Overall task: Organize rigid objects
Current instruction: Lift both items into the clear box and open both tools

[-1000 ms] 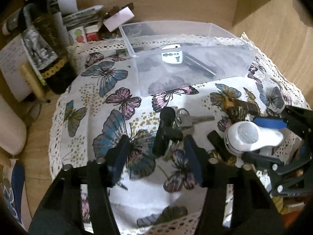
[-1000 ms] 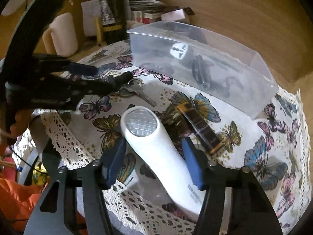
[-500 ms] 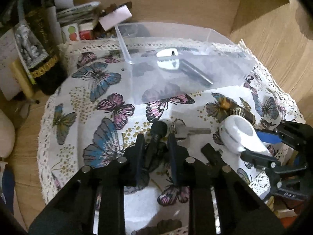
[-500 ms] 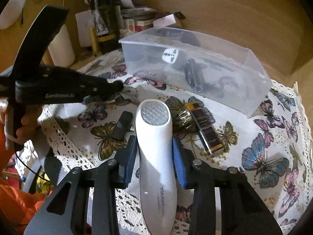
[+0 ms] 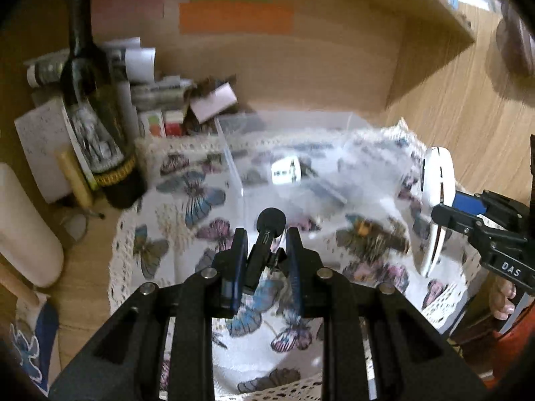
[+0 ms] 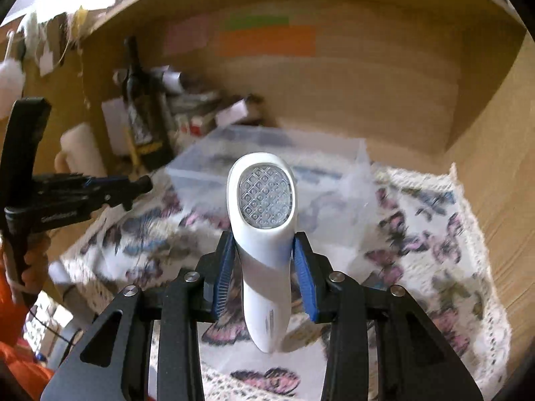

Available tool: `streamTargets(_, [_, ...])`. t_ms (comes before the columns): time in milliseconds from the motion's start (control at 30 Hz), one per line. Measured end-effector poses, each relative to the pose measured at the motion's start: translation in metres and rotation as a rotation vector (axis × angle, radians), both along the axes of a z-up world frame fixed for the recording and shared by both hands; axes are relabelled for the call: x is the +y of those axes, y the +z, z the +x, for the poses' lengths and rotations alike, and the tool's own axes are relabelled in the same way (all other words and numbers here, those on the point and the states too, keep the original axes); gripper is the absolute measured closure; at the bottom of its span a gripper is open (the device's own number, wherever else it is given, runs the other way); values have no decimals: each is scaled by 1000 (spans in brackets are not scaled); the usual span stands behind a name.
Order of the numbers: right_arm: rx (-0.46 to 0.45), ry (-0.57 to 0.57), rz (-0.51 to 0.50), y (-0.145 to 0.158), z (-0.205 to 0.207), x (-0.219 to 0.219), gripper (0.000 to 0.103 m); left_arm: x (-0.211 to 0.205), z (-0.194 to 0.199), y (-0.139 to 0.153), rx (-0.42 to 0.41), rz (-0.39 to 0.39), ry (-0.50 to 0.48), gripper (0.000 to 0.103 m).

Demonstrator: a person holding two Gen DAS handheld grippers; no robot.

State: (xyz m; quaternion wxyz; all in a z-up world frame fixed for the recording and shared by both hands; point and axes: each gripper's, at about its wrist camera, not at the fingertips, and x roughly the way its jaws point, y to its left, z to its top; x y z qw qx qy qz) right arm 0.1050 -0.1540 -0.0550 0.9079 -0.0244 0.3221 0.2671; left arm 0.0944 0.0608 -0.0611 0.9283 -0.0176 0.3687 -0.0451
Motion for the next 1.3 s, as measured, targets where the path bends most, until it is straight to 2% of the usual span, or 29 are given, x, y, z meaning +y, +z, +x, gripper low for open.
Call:
streamTargets(233, [-110,-64,16,36,20,-10,70,-4,14,31,-86,2,-6,80])
streamTargets(400, [-167,-93,15,54,44,-11,70,-4,31,42,-103,-7,-4,80])
streamTargets(533, [-185,-110,-3,57,67,-7,70,-4,50,42,-94,-7,-2,80])
streamTargets(700, [-180,-115,-28,49,98,2,70,-9,77,32,-61,3,-4,80])
streamTargets(933, [-109,-100,-78,19,136,14,70,-19,110,3,18,12,-16,80])
streamTargets(1300, [29,10,-192,-26,160,43,70,-27,138,-31,101,58,-21,80])
